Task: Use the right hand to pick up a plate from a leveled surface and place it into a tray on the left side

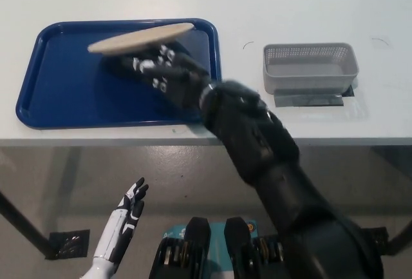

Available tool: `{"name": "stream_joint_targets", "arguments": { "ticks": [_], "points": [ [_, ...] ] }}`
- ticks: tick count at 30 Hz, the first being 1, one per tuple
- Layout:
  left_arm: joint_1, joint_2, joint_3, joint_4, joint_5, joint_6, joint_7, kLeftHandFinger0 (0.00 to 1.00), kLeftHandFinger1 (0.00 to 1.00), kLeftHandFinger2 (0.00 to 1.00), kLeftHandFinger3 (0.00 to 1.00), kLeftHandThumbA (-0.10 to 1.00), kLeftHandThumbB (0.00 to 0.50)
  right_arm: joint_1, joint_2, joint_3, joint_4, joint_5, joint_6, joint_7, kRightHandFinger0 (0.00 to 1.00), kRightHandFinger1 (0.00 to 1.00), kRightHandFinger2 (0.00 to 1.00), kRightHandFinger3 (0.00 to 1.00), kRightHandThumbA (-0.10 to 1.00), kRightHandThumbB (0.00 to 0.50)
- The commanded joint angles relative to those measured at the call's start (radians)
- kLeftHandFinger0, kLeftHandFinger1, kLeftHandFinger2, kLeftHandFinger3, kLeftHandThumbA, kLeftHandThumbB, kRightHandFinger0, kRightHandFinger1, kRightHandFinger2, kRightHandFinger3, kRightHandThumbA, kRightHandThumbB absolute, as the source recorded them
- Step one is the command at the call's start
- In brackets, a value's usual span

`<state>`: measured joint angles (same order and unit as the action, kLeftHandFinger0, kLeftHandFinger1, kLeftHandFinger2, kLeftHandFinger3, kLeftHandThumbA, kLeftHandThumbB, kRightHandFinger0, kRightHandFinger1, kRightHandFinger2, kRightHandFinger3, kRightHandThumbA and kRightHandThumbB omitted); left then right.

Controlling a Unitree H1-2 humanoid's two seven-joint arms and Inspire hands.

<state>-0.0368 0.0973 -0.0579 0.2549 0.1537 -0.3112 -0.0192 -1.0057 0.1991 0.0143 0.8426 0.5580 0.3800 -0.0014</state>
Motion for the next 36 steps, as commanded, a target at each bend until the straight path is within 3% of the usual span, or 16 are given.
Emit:
{"name": "stream_joint_targets", "arguments": {
  "ticks": [1, 2, 4, 5, 6, 7, 8, 9, 11, 16, 21, 25, 27, 31, 34, 36],
  "points": [
    [-0.060, 0.015, 0.000, -0.021, -0.097, 0.041, -0.075, 1.00, 1.00, 1.00, 1.00, 0.96, 0.158, 0.195, -0.307, 0.593, -0.930, 0.723, 0.090, -0.359, 1.00, 1.00, 1.00, 1.00, 1.00, 0.387],
    [-0.070, 0.034, -0.012, 0.000, -0.134, 0.005, -0.125, 1.00, 1.00, 1.00, 1.00, 0.84, 0.074, 0.237, -0.369, 0.653, -1.044, 0.726, 0.090, -0.349, 1.00, 1.00, 1.00, 1.00, 1.00, 0.378],
    [-0.075, 0.042, -0.014, 0.012, -0.150, -0.051, -0.136, 1.00, 1.00, 1.00, 1.00, 0.69, 0.055, 0.267, -0.397, 0.679, -1.126, 0.765, 0.090, -0.398, 1.00, 1.00, 1.00, 1.00, 1.00, 0.380],
    [-0.078, 0.020, 0.009, -0.001, -0.217, 0.001, -0.146, 1.00, 1.00, 1.00, 1.00, 0.32, 0.062, 0.303, -0.446, 0.712, -1.234, 0.777, 0.090, -0.419, 1.00, 1.00, 1.00, 1.00, 1.00, 0.403],
    [-0.089, 0.033, -0.006, 0.033, -0.182, -0.106, -0.138, 1.00, 1.00, 1.00, 1.00, 0.15, 0.068, 0.320, -0.474, 0.728, -1.296, 0.795, 0.090, -0.440, 1.00, 1.00, 1.00, 1.00, 0.99, 0.402],
    [-0.089, 0.037, -0.011, 0.020, -0.143, -0.084, -0.123, 1.00, 1.00, 1.00, 1.00, 0.07, 0.119, 0.337, -0.491, 0.733, -1.340, 0.803, 0.090, -0.442, 1.00, 1.00, 1.00, 1.00, 0.99, 0.392],
    [-0.086, 0.023, 0.002, -0.020, -0.157, 0.055, -0.124, 1.00, 1.00, 1.00, 1.00, 0.14, 0.110, 0.363, -0.521, 0.741, -1.408, 0.820, 0.090, -0.434, 1.00, 1.00, 1.00, 1.00, 0.97, 0.380],
    [-0.075, 0.012, 0.004, -0.056, -0.131, 0.105, -0.103, 1.00, 1.00, 1.00, 1.00, 0.56, 0.051, 0.360, -0.567, 0.777, -1.483, 0.818, 0.090, -0.439, 0.97, 1.00, 1.00, 1.00, 1.00, 0.404],
    [-0.070, 0.014, -0.005, -0.058, -0.073, 0.071, -0.074, 1.00, 1.00, 1.00, 1.00, 1.00, 0.060, 0.385, -0.590, 0.782, -1.570, 0.856, 0.090, -0.469, 0.94, 1.00, 1.00, 1.00, 0.98, 0.391],
    [-0.076, 0.020, -0.004, 0.000, -0.059, 0.010, -0.062, 1.00, 1.00, 1.00, 1.00, 1.00, 0.096, 0.448, -0.612, 0.761, -1.727, 0.909, 0.090, -0.470, 0.94, 1.00, 1.00, 1.00, 0.89, 0.372],
    [-0.072, 0.011, -0.006, 0.014, -0.050, 0.013, -0.052, 1.00, 1.00, 1.00, 1.00, 1.00, 0.118, 0.505, -0.669, 0.745, -1.793, 0.847, 0.090, -0.459, 0.91, 1.00, 1.00, 1.00, 0.98, 0.356],
    [-0.068, 0.016, -0.014, 0.006, -0.008, -0.004, -0.033, 1.00, 1.00, 1.00, 1.00, 1.00, 0.097, 0.692, -0.666, 0.530, -1.793, 0.544, 0.090, -0.164, 1.00, 1.00, 1.00, 1.00, 1.00, 0.320],
    [-0.069, 0.022, -0.015, 0.004, 0.000, 0.000, -0.032, 1.00, 1.00, 1.00, 1.00, 1.00, 0.100, 0.778, -0.653, 0.434, -1.793, 0.449, 0.009, -0.051, 1.00, 1.00, 1.00, 1.00, 1.00, 0.320],
    [-0.062, 0.017, -0.008, 0.014, -0.018, -0.009, -0.032, 1.00, 1.00, 1.00, 1.00, 1.00, 0.080, 0.938, -0.662, 0.321, -1.793, 0.207, -0.240, 0.029, 1.00, 1.00, 1.00, 1.00, 1.00, 0.440],
    [-0.052, 0.013, -0.006, 0.025, -0.027, -0.030, -0.030, 1.00, 1.00, 1.00, 1.00, 1.00, 0.077, 1.086, -0.646, 0.248, -1.793, 0.140, -0.307, 0.035, 1.00, 1.00, 1.00, 1.00, 1.00, 0.437],
    [-0.037, 0.010, -0.008, 0.031, -0.023, -0.044, -0.025, 1.00, 1.00, 1.00, 1.00, 1.00, 0.083, 1.162, -0.606, 0.232, -1.733, 0.073, -0.385, 0.053, 1.00, 1.00, 1.00, 1.00, 1.00, 0.382]
  ]
}}
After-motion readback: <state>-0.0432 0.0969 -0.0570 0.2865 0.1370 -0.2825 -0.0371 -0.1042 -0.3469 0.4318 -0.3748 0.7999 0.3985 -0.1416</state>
